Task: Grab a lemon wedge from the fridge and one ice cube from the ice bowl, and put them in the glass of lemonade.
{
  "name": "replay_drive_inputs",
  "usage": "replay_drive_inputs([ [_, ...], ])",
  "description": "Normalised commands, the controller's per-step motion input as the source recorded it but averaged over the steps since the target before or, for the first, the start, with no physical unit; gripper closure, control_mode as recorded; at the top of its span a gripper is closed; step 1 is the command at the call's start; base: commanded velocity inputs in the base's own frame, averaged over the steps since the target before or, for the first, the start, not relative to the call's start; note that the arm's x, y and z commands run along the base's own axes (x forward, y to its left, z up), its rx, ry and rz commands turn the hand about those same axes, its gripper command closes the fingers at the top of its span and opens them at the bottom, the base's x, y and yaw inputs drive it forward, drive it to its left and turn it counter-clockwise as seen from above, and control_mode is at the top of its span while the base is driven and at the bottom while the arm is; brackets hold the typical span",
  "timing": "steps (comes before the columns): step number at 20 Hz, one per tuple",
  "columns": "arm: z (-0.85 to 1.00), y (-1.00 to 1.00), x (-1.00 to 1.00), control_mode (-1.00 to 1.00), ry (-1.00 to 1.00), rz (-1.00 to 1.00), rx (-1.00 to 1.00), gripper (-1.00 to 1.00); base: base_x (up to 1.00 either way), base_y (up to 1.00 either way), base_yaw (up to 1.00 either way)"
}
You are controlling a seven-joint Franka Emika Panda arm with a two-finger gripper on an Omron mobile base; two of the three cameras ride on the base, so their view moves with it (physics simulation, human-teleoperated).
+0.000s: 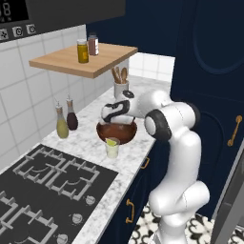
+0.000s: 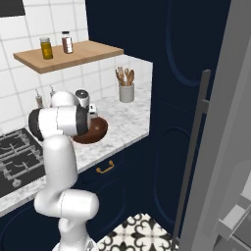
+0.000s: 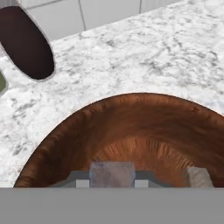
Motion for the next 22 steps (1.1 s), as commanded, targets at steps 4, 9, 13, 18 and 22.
replay_drive_inputs([
  [4, 0.64, -0.17, -0.64, -1.00, -0.04, 0.00, 0.00, 1.00, 0.00, 0.00, 0.00],
  [9, 0.84, -0.27, -0.39, -1.00, 0.12, 0.01, 0.00, 1.00, 0.00, 0.00, 0.00],
  [13, 0.96, -0.11, -0.09, -1.00, 0.50, 0.05, -0.06, 1.00, 0.00, 0.00, 0.00],
  [18, -0.03, 0.00, -0.46, -1.00, 0.13, 0.07, -0.03, 1.00, 0.00, 0.00, 0.00],
  [22, -0.17, 0.01, -0.32, -1.00, 0.00, 0.10, 0.00, 1.00, 0.00, 0.00, 0.00],
])
